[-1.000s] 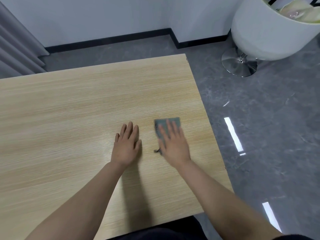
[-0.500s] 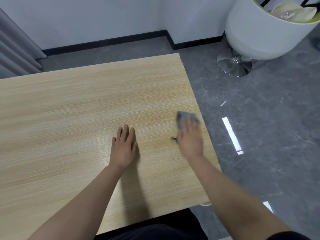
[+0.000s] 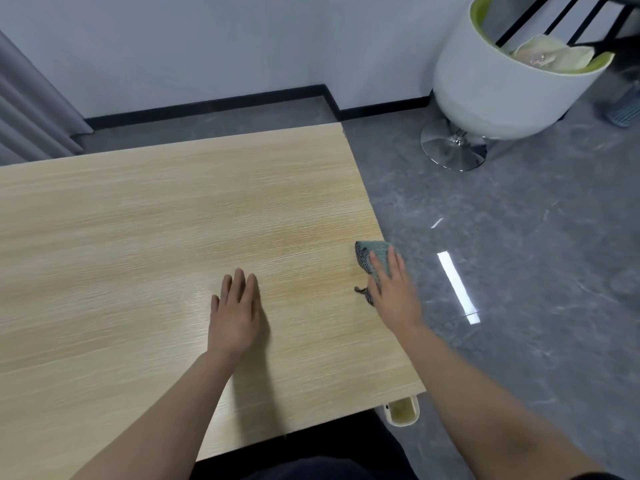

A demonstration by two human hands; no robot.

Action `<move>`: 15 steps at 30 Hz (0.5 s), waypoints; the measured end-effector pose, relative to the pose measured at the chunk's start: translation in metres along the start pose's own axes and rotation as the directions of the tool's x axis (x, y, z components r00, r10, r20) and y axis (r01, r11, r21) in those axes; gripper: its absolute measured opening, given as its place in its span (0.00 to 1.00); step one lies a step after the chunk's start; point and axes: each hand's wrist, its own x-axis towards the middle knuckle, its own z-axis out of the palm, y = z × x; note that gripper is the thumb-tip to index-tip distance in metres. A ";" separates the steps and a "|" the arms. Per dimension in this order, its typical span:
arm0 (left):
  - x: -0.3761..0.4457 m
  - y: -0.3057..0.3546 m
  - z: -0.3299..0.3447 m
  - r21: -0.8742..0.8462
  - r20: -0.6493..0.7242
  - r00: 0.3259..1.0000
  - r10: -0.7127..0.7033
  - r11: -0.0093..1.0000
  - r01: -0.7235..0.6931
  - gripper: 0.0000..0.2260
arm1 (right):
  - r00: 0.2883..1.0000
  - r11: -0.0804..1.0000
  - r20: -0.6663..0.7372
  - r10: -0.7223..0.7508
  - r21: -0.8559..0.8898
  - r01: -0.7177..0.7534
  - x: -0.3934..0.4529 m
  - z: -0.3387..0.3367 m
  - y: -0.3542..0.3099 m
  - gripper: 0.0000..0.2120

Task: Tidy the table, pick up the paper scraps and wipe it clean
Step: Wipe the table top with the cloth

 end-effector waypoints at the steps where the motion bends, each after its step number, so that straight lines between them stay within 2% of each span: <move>1: -0.002 0.000 0.001 0.008 0.005 1.000 0.008 1.000 -0.008 0.23 | 0.998 0.998 0.004 0.055 0.016 -0.055 -0.002 0.001 -0.002 0.24; 3: -0.007 -0.001 0.001 0.023 0.023 0.999 0.027 0.999 -0.028 0.23 | 0.996 0.996 -0.034 0.084 0.006 -0.084 -0.010 0.008 -0.015 0.24; 4: -0.011 -0.002 0.001 0.028 0.031 0.999 0.038 0.999 -0.039 0.23 | 0.998 0.999 -0.049 0.041 -0.012 -0.041 -0.018 0.014 -0.025 0.24; 6: -0.018 -0.006 0.001 0.031 0.042 0.997 0.067 0.997 -0.068 0.24 | 0.990 0.989 -0.037 -0.136 -0.061 0.133 -0.041 0.026 -0.053 0.27; 9: -0.029 -0.012 0.002 0.049 0.061 0.992 0.107 0.993 -0.110 0.25 | 0.921 0.920 0.012 -0.388 -0.048 0.388 -0.081 0.046 -0.097 0.25; 11: -0.036 -0.014 0.004 0.055 0.067 0.990 0.124 0.990 -0.127 0.25 | 0.868 0.869 0.075 -0.491 -0.029 0.494 -0.088 0.043 -0.101 0.23; 12: -0.039 -0.015 0.004 0.061 0.070 0.989 0.132 0.989 -0.136 0.25 | 0.848 0.847 0.062 -0.526 -0.058 0.529 -0.083 0.043 -0.092 0.23; 13: -0.041 -0.017 0.005 0.067 0.072 0.988 0.139 0.987 -0.144 0.25 | 0.853 0.849 0.050 -0.519 -0.086 0.522 -0.077 0.043 -0.079 0.25; 15: -0.046 -0.019 0.008 0.069 0.069 0.986 0.149 0.986 -0.153 0.25 | 0.928 0.914 -0.009 -0.372 -0.180 0.365 -0.062 0.032 -0.047 0.32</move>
